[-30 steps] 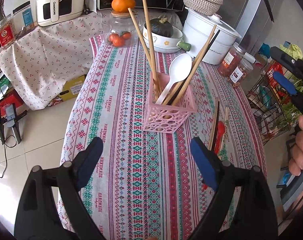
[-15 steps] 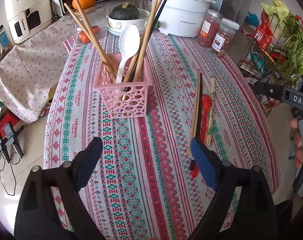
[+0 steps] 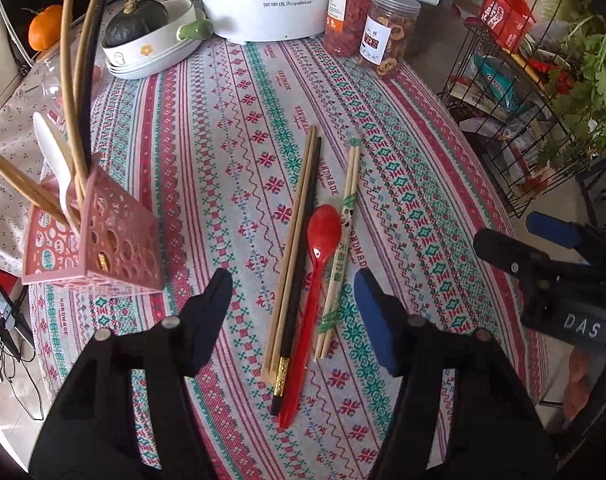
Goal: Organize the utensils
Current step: 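Grasp a plain wooden chopstick from the pile with the left gripper and lift, then grasp the green-labelled wooden chopstick with the right gripper while the left holds its chopstick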
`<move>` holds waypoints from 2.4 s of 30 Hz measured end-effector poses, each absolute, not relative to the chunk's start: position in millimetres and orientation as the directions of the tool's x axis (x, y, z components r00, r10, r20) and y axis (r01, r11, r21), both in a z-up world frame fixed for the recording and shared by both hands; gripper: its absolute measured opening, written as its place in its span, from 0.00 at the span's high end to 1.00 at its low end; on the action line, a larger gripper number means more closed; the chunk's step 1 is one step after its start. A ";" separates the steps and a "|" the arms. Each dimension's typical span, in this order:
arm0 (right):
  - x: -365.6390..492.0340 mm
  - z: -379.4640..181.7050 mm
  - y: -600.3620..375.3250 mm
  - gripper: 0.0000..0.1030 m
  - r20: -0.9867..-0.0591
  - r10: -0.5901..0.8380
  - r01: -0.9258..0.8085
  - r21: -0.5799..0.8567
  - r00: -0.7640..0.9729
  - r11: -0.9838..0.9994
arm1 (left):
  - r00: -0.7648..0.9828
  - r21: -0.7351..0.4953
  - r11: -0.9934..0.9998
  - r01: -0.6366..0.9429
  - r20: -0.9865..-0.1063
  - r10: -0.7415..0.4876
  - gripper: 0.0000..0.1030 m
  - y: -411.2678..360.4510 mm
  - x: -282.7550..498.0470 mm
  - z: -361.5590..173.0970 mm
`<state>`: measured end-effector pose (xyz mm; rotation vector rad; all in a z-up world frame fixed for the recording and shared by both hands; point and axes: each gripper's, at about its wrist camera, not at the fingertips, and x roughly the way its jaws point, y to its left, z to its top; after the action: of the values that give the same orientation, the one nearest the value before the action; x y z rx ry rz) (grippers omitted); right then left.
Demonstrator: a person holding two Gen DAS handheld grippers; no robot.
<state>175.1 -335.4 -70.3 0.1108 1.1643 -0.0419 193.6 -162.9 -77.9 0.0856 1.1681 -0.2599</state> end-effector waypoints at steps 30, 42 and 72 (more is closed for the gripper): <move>190.5 -81.3 -353.4 0.16 -0.931 0.074 0.129 0.128 0.358 0.983 | 0.314 -0.043 0.974 0.224 -0.942 -0.114 0.89 -212.9 282.6 -133.7; 202.5 -94.2 -343.5 0.16 -0.941 0.055 0.149 0.110 0.335 0.983 | 0.426 -0.060 0.934 0.352 -0.878 -0.217 0.94 -183.9 201.7 -77.2; 261.1 -138.3 -250.0 0.65 -0.923 -0.078 0.112 -0.038 0.376 0.993 | 0.576 -0.286 0.916 0.283 -0.712 -0.400 0.94 -27.8 118.1 -10.8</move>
<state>261.1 -250.0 -138.3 0.0321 1.1788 -0.1214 118.1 -27.8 -10.8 -0.1462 0.8691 -0.4015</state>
